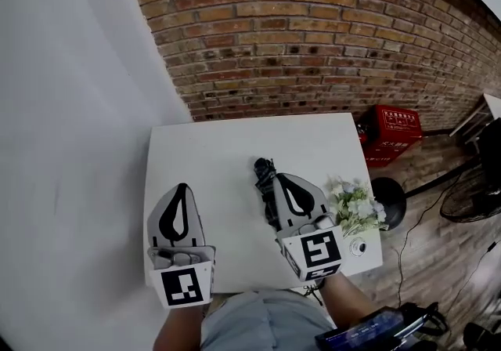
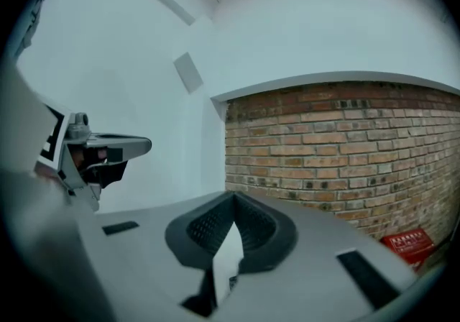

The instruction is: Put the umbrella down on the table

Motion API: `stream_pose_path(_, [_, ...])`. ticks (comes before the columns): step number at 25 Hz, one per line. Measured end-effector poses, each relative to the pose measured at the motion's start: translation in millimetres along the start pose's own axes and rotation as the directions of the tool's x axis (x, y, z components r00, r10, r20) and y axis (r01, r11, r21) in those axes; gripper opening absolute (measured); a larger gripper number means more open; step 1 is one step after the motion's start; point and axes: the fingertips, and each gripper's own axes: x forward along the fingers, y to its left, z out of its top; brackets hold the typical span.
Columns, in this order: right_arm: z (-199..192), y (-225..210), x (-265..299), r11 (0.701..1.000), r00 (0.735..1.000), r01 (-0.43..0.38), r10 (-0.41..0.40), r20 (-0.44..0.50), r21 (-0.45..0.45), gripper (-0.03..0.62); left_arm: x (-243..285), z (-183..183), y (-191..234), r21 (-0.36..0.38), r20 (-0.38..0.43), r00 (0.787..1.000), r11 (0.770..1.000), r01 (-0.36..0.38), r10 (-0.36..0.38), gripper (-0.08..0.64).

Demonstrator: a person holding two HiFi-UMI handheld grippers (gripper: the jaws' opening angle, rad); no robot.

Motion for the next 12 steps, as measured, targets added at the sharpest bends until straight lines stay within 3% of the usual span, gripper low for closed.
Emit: stream_pose_path(12, [27,7,-23,0.999,0.997,-0.029,0.031,0.074,-0.025,0.005,-13,15,-15,0.003,0.021,1.000,1.000,0.004,-0.004,0.006])
